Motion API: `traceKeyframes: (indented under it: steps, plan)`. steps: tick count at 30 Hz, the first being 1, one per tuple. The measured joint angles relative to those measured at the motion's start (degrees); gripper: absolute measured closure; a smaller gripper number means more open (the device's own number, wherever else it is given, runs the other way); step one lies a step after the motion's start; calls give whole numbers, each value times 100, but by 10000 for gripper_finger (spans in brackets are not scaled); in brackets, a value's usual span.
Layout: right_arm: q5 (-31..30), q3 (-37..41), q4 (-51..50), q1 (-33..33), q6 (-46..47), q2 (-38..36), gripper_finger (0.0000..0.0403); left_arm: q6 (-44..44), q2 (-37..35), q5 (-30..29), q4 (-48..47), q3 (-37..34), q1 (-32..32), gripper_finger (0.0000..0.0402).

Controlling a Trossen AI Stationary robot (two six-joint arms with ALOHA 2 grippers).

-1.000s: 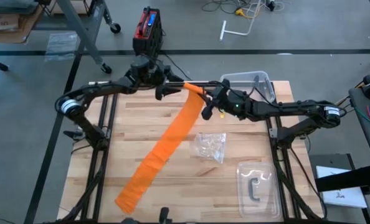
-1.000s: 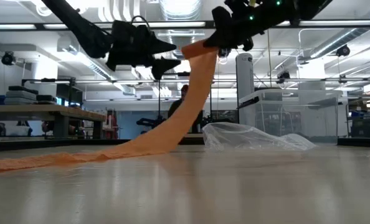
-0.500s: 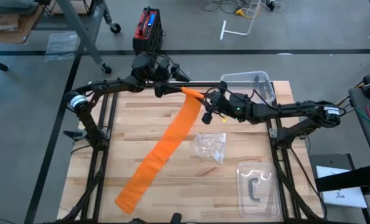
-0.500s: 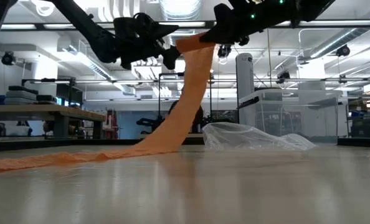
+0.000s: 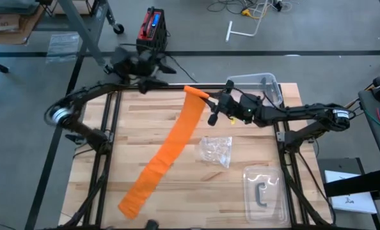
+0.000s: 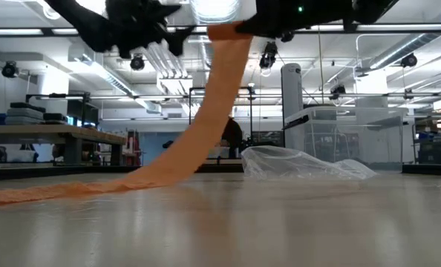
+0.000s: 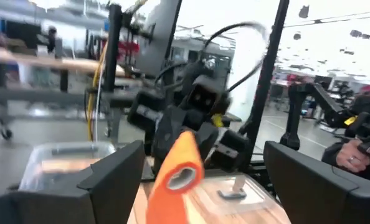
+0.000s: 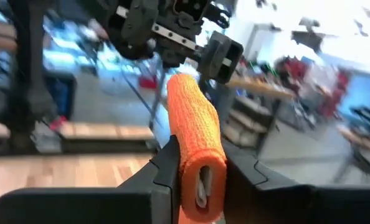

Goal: Roll bandage
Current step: Roll the orange bandage

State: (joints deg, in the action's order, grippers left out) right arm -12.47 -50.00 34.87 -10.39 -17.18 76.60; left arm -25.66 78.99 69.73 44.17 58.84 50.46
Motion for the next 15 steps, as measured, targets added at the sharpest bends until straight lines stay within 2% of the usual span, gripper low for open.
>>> traceKeyframes:
  steps: [5,9,12,15]
  plan:
    - [780,-657,132,10,61,-10,341,460,-1224,-578,-931,-181,-18,80]
    - [1502,-1340,-345,68,316,4,334,778,-1953,-1081,-1647,-183,-53,85]
    - [1959,-1900,-796,255,528,25,335,811,-2328,-1236,-1824,-180,-53,87]
    - [2061,-2381,-1063,596,526,59,341,766,-2628,-1322,-1820,-181,-53,89]
